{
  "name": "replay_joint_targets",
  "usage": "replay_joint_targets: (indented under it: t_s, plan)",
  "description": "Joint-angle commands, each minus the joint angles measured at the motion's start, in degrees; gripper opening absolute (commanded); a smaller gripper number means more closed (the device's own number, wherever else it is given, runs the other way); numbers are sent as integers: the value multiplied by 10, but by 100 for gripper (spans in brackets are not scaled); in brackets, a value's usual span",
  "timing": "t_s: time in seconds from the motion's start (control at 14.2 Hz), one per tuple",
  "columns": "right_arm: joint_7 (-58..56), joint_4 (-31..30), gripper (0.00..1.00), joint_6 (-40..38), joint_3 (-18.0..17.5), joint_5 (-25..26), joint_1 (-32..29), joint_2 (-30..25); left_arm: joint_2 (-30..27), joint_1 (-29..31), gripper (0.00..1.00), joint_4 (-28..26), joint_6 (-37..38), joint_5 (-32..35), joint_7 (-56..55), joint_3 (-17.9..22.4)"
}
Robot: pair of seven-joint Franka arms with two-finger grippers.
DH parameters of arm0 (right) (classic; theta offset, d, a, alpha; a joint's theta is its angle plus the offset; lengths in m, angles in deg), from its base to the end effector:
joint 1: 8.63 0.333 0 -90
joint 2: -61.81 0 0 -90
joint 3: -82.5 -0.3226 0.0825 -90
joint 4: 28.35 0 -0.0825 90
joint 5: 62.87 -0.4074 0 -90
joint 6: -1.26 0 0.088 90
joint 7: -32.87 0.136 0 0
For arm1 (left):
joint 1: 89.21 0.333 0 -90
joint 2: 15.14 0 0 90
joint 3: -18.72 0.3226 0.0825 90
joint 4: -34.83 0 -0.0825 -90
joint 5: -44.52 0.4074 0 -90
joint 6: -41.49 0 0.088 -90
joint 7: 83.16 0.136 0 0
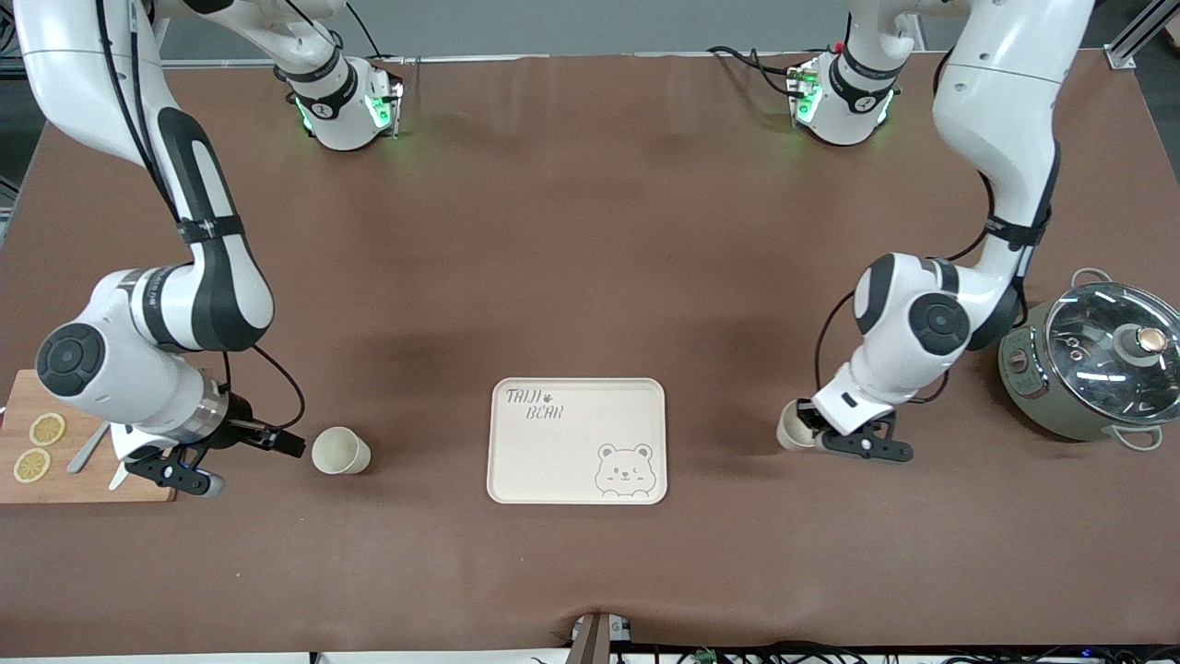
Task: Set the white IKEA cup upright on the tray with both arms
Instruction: 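Lift the cup with the left gripper while the right gripper grasps the other cup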
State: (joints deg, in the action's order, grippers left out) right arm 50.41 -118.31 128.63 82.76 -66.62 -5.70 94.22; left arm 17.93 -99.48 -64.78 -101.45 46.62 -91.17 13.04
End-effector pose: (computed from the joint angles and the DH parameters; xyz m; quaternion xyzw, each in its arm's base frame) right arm 0.7294 0.0380 0.2850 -0.9878 0.1474 -0.0384 0.0329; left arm 0.6859 -0.1898 0.2264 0.9931 -0.0721 0.0861 0.0324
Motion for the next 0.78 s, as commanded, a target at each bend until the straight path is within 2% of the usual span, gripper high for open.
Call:
replay_joint_targets:
  t_s: [0.0, 0.14, 0.35, 0.57, 0.71]
  plan:
    - [-9, -1, 100, 14, 2, -4, 3, 11, 60, -50, 0, 123, 84, 14, -79, 7]
    - [-9, -8, 100, 32, 2, -3, 8, 15, 96, -82, 0, 177, 121, 14, -117, 8]
    - [-10, -36, 100, 71, 2, -2, 10, 17, 120, -140, 0, 209, 121, 14, -177, 14]
    - [-21, -49, 100, 83, 3, -1, 11, 19, 176, -244, 0, 302, 121, 10, -266, 79]
    - [-22, -73, 100, 118, 3, -1, 10, 20, 202, -289, 0, 331, 121, 9, -295, 112]
